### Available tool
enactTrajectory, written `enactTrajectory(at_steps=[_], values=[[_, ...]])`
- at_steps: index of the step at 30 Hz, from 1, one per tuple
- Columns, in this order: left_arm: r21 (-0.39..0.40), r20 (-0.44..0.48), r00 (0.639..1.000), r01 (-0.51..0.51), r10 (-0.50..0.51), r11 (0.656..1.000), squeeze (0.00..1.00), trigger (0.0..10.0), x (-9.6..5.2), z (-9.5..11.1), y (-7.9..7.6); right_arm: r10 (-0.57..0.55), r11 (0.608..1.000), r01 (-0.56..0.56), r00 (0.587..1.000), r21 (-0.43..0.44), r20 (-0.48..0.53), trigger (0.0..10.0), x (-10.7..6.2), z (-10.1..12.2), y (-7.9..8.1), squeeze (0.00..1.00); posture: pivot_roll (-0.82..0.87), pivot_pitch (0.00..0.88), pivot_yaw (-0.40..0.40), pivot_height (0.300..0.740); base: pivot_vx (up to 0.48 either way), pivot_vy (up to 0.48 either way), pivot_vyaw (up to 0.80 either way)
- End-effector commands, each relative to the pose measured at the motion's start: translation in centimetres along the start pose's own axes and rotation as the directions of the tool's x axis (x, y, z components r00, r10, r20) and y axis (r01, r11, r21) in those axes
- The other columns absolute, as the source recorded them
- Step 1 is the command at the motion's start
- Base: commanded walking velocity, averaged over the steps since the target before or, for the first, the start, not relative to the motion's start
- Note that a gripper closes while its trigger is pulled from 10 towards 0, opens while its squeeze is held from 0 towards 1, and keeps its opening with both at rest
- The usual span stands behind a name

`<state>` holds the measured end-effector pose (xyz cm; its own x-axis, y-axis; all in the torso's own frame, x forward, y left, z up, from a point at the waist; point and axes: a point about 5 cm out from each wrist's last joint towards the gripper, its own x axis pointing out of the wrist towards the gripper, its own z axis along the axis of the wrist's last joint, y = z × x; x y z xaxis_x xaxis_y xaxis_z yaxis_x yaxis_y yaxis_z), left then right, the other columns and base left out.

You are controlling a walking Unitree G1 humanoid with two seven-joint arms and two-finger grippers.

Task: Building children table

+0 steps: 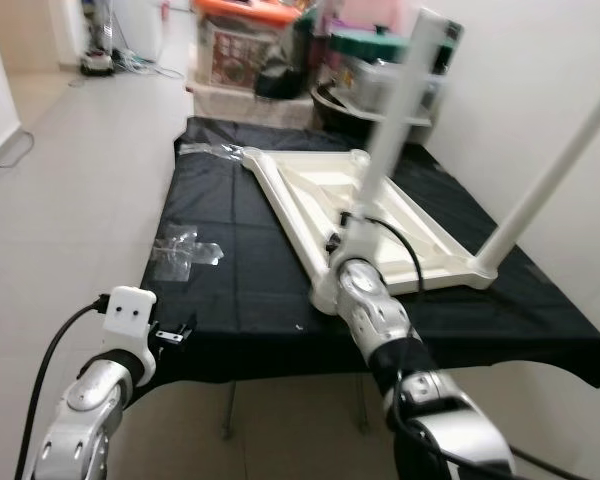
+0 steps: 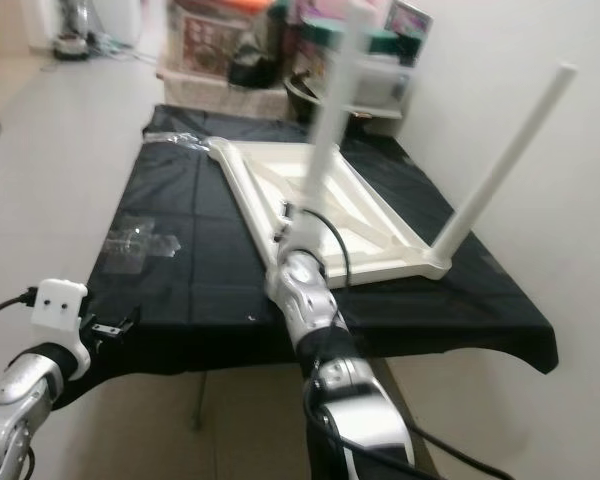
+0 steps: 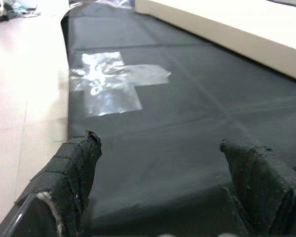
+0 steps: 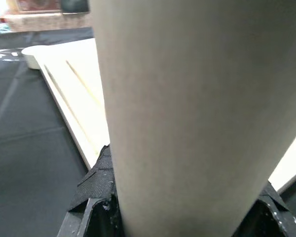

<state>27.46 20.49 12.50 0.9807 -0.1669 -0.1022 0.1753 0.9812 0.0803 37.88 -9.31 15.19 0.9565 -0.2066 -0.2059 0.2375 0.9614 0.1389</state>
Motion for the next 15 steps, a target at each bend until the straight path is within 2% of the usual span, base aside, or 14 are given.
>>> enactTrajectory(at_steps=[1,3,4,5,6,7,8,11,12,13,14,15], values=[[-0.002,-0.02,0.999,0.032,-0.032,0.999,0.0,10.0,0.3,-0.3,-0.7,0.002,0.999,-0.006,0.995,-0.041,-0.095,0.0,-0.7,-2.4,0.0,0.0,0.18,0.0,-0.191,0.74,0.0,0.0,0.0],[-0.002,-0.02,0.999,0.032,-0.032,0.999,0.0,10.0,0.3,-0.3,-0.7,0.002,0.999,-0.006,0.995,-0.041,-0.095,0.0,-0.7,-2.4,0.0,0.0,0.18,0.0,-0.191,0.74,0.0,0.0,0.0],[-0.002,-0.021,0.999,0.037,-0.037,0.999,0.0,10.0,0.4,-0.3,-0.8,0.086,0.995,-0.09,0.991,-0.036,-0.104,10.0,-0.8,-2.2,0.7,0.0,0.18,0.0,-0.187,0.74,0.0,0.0,0.0],[-0.002,-0.021,0.999,0.037,-0.037,0.999,0.0,10.0,0.4,-0.3,-0.8,0.086,0.995,-0.09,0.991,-0.036,-0.104,10.0,-0.8,-2.2,0.7,0.0,0.18,0.0,-0.187,0.74,0.0,0.0,0.0],[-0.001,-0.023,0.999,0.041,-0.041,0.999,0.0,10.0,0.4,-0.4,-0.8,0.158,0.986,-0.161,0.984,-0.033,-0.084,10.0,-0.8,-1.7,1.3,0.82,0.17,0.0,-0.183,0.74,0.0,0.0,0.0],[-0.001,-0.023,0.999,0.041,-0.041,0.999,0.0,10.0,0.4,-0.4,-0.8,0.158,0.986,-0.161,0.984,-0.033,-0.084,10.0,-0.8,-1.7,1.3,0.82,0.17,0.0,-0.183,0.74,0.0,0.0,0.0],[-0.001,-0.024,0.999,0.045,-0.045,0.999,0.0,10.0,0.5,-0.4,-0.9,0.208,0.978,-0.209,0.976,-0.022,-0.066,10.0,-0.8,-1.2,1.5,1.0,0.17,0.0,-0.183,0.74,0.0,0.0,0.0],[-0.001,-0.023,0.999,0.046,-0.046,0.999,0.0,10.0,0.5,-0.4,-0.9,0.265,0.964,-0.265,0.964,0.0,-0.035,10.0,-1.0,-0.5,2.1,1.0,0.17,0.0,-0.184,0.74,0.0,0.0,0.0],[-0.001,-0.023,0.999,0.046,-0.046,0.999,0.0,10.0,0.5,-0.3,-0.9,0.367,0.93,-0.367,0.93,0.023,0.019,10.0,-1.5,0.7,2.9,1.0,0.17,0.0,-0.18,0.74,0.0,0.0,0.0],[-0.001,-0.023,0.999,0.046,-0.046,0.999,0.0,10.0,0.5,-0.3,-0.9,0.367,0.93,-0.367,0.93,0.023,0.019,10.0,-1.5,0.7,2.9,1.0,0.17,0.0,-0.18,0.74,0.0,0.0,0.0],[-0.001,-0.023,0.999,0.046,-0.046,0.999,0.0,10.0,0.5,-0.3,-0.8,0.44,0.896,-0.443,0.896,0.033,0.065,10.0,-2.2,1.6,3.6,1.0,0.16,0.0,-0.177,0.74,0.0,0.0,0.0],[-0.001,-0.023,0.999,0.046,-0.046,0.999,0.0,10.0,0.5,-0.3,-0.8,0.44,0.896,-0.443,0.896,0.033,0.065,10.0,-2.2,1.6,3.6,1.0,0.16,0.0,-0.177,0.74,0.0,0.0,0.0]])
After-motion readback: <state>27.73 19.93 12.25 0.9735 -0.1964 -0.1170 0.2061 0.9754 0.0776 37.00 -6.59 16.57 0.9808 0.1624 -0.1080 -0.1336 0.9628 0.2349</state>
